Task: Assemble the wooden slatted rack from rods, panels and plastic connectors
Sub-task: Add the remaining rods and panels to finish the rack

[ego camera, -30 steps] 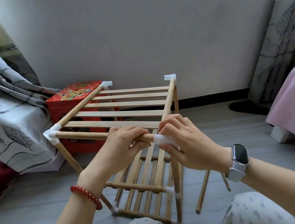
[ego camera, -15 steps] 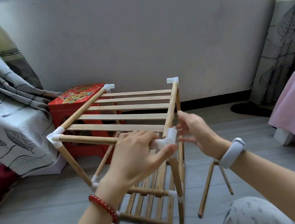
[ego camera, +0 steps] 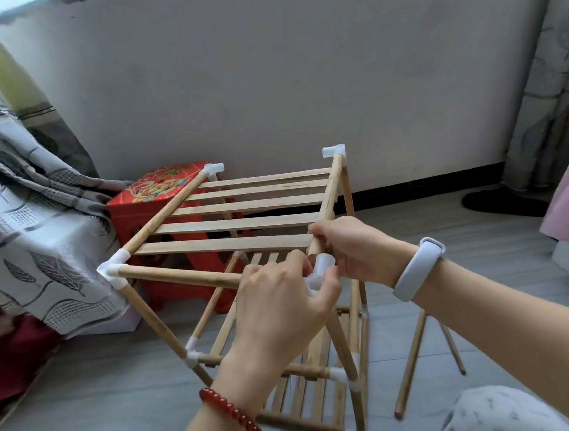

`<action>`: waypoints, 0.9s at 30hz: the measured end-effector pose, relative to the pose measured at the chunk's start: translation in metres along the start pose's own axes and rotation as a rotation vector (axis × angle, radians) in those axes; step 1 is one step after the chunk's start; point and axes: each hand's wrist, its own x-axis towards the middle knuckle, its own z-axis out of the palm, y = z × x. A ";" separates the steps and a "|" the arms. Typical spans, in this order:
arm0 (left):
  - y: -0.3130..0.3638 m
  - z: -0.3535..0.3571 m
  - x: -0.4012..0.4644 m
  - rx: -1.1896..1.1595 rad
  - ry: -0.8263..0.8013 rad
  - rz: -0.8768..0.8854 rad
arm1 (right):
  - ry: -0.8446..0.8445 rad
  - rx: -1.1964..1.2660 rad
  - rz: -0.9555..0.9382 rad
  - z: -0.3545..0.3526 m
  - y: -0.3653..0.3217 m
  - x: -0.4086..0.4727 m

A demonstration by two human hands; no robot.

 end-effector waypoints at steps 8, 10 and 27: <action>-0.005 0.013 0.001 0.088 0.232 -0.011 | -0.045 -0.035 0.031 -0.009 -0.003 0.004; -0.004 0.018 -0.001 0.101 0.324 -0.019 | -0.054 -0.017 0.040 -0.012 -0.003 0.004; -0.015 0.038 0.007 -0.144 0.504 0.081 | -0.046 0.013 0.057 -0.014 -0.003 0.010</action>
